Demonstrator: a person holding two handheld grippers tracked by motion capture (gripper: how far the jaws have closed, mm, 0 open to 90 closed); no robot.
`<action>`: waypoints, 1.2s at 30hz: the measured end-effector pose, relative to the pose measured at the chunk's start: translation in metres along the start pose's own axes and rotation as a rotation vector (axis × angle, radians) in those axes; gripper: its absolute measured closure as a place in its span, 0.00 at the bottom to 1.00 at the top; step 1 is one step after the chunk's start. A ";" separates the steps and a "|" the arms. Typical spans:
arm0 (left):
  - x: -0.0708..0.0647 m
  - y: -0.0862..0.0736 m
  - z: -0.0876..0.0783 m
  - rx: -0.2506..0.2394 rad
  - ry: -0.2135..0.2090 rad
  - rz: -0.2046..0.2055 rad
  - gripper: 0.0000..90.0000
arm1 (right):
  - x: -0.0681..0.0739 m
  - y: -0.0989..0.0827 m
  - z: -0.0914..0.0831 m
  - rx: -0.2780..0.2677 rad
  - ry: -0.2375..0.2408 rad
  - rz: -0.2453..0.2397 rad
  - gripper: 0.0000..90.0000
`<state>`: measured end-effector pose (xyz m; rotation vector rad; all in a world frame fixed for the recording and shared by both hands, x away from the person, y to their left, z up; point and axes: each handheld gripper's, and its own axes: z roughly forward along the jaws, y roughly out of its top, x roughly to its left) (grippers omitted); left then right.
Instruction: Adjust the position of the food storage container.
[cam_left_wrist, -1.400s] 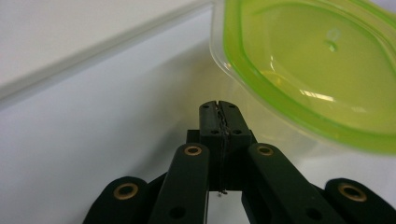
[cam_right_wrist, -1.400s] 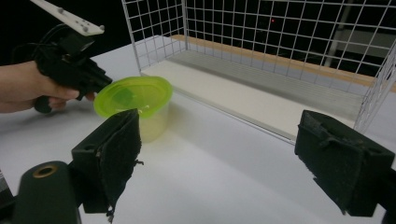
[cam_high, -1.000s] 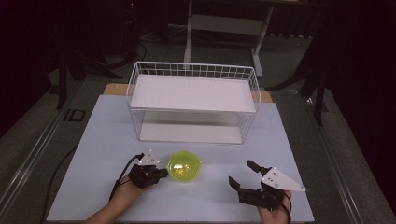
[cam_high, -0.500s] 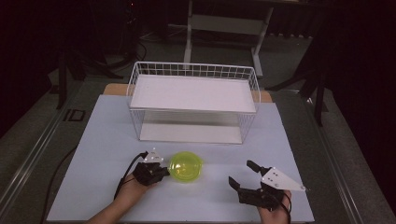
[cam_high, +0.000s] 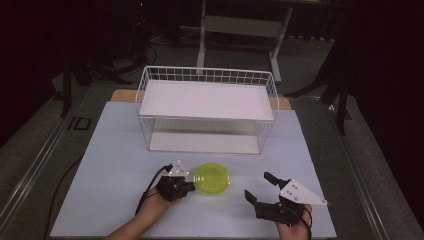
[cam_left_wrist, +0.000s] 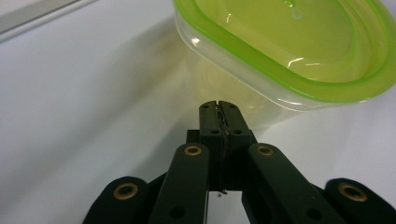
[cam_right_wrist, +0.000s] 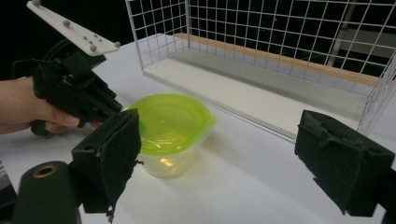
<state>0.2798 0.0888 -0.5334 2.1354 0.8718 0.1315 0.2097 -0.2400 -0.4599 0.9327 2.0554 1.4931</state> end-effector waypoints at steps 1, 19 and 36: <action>-0.001 0.002 0.001 0.002 0.000 0.001 1.00 | 0.000 0.000 0.000 0.000 0.001 0.000 0.16; -0.003 0.013 0.016 -0.003 -0.017 0.001 1.00 | 0.001 -0.001 0.001 0.013 0.015 -0.002 0.16; 0.000 -0.005 -0.055 -0.170 -0.068 0.026 0.80 | 0.003 -0.002 0.005 0.024 0.029 -0.013 0.16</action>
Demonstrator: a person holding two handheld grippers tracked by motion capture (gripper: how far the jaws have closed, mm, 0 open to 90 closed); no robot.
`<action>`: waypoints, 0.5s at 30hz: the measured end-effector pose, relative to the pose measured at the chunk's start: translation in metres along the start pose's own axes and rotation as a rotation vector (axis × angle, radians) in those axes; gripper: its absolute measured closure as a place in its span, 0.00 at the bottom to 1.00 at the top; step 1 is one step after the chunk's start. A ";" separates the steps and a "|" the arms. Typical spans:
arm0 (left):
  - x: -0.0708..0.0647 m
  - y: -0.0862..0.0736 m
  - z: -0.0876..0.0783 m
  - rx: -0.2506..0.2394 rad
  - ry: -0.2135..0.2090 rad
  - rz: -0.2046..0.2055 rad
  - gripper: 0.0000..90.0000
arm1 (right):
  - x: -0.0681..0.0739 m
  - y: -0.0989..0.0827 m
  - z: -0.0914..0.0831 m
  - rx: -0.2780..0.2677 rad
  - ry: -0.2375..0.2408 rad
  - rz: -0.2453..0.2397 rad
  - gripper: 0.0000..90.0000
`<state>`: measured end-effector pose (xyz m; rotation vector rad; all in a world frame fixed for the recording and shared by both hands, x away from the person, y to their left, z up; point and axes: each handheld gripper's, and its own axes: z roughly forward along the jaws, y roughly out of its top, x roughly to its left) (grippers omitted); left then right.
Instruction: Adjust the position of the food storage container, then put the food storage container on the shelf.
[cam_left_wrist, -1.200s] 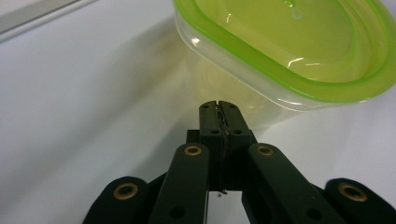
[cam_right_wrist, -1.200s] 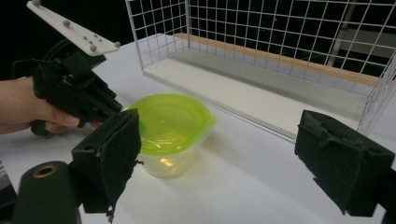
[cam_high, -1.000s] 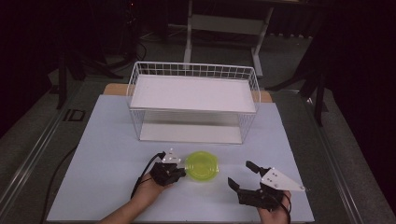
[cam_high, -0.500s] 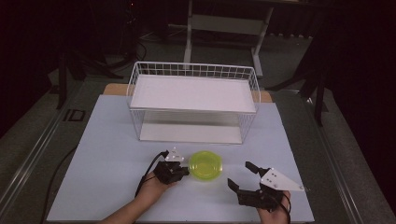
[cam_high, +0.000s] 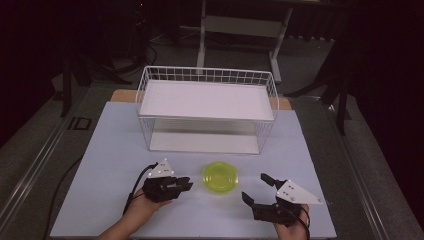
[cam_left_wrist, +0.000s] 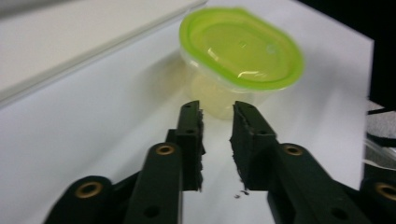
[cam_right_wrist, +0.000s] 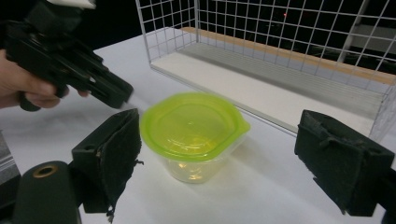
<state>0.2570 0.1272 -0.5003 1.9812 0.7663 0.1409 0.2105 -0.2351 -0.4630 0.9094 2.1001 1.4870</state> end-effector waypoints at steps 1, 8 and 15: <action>0.000 0.000 -0.004 -0.010 -0.005 0.001 0.78 | 0.000 0.000 0.001 -0.002 0.000 -0.001 0.16; -0.003 0.003 -0.021 -0.064 -0.030 0.008 0.51 | 0.003 0.000 0.002 0.004 0.001 -0.004 0.16; -0.008 0.010 -0.030 -0.097 -0.043 0.011 0.10 | 0.004 0.000 0.005 0.014 0.008 -0.007 0.16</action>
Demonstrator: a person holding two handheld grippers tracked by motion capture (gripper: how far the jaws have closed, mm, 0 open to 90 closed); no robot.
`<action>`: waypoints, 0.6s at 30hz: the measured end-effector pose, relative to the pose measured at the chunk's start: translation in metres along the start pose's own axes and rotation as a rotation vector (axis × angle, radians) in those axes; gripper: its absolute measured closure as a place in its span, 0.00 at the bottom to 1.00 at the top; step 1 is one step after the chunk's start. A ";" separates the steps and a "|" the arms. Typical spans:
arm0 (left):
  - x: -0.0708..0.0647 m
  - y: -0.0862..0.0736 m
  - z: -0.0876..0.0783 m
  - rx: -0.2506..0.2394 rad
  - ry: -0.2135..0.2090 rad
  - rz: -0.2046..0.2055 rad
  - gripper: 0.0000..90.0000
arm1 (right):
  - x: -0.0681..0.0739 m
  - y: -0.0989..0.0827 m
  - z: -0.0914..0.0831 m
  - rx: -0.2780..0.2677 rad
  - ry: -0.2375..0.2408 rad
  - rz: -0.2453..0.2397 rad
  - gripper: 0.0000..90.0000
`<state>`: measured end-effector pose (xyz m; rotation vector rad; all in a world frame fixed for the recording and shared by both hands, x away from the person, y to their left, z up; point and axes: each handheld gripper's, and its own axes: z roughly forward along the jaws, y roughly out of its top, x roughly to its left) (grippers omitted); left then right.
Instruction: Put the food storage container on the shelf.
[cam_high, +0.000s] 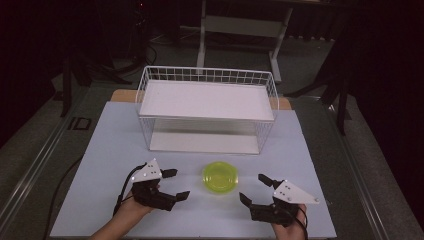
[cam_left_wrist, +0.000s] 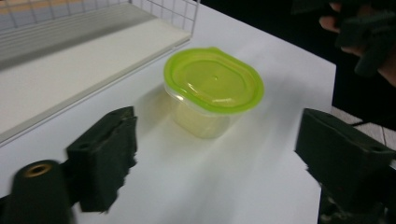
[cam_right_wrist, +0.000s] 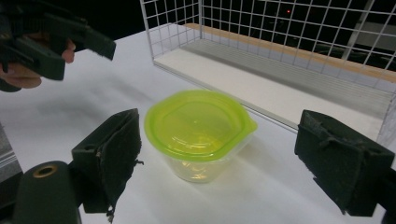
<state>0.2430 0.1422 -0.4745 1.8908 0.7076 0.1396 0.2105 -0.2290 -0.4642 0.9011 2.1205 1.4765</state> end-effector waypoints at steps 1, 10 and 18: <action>0.000 0.003 -0.002 -0.009 -0.012 -0.007 0.07 | 0.001 0.001 0.000 0.001 0.001 -0.004 0.16; -0.009 0.018 -0.005 -0.095 -0.053 0.015 0.02 | 0.006 0.010 -0.003 -0.012 0.012 -0.017 0.17; -0.011 0.035 0.001 -0.071 -0.133 0.031 0.02 | 0.003 0.021 -0.002 0.014 0.011 -0.005 0.18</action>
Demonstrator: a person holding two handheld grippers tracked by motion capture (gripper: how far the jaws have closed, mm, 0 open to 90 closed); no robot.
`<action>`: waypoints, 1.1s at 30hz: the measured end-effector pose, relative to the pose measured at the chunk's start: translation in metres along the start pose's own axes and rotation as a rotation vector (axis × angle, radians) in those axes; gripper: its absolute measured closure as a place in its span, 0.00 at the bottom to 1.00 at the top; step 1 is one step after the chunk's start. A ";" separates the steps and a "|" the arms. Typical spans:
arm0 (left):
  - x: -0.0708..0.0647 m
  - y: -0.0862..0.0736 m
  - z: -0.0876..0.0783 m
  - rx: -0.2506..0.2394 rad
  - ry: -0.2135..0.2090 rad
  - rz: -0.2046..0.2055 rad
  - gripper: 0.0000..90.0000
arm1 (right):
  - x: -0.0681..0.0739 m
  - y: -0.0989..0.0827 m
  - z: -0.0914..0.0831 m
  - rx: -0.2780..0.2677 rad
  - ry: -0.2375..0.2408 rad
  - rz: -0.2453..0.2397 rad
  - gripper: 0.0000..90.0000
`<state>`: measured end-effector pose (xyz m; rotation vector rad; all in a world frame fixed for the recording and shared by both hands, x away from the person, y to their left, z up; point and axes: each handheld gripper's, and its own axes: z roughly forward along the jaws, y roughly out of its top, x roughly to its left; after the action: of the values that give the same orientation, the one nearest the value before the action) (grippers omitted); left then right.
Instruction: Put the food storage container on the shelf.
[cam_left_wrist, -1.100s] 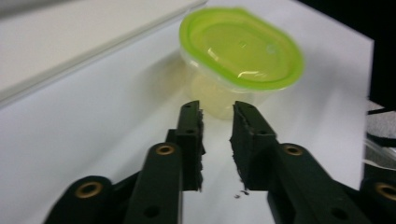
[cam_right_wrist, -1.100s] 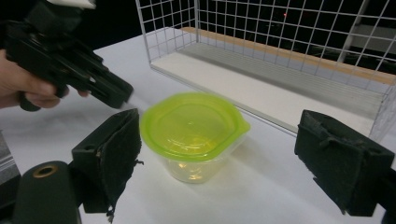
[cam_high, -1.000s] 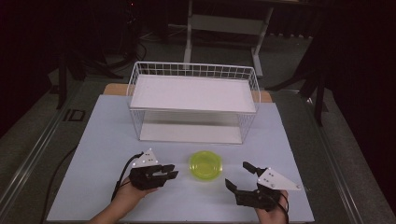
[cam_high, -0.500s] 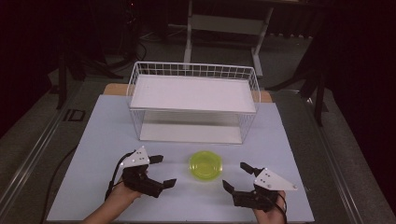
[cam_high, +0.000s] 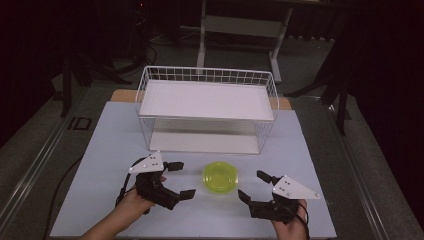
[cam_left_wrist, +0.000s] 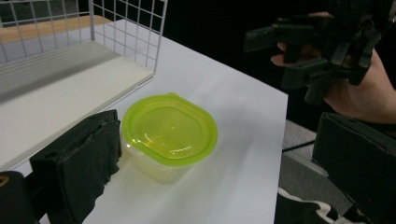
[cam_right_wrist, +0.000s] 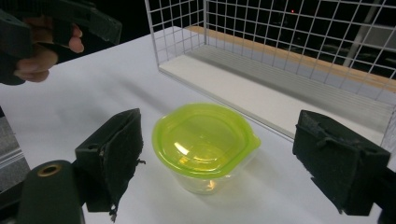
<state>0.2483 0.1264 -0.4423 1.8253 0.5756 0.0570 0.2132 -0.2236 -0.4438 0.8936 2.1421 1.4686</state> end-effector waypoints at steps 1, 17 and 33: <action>0.001 0.001 0.001 0.005 -0.005 -0.007 0.02 | -0.002 0.000 0.001 0.005 0.004 0.016 0.18; 0.022 0.007 0.052 0.095 0.031 -0.108 0.02 | -0.034 0.005 0.032 0.042 0.020 0.176 0.16; 0.042 -0.019 0.070 0.142 0.131 -0.252 0.17 | -0.043 -0.014 0.069 0.157 0.017 0.256 0.29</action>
<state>0.3013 0.0857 -0.4940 1.8811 0.9180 -0.0358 0.2836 -0.2100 -0.4838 1.2567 2.2466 1.4405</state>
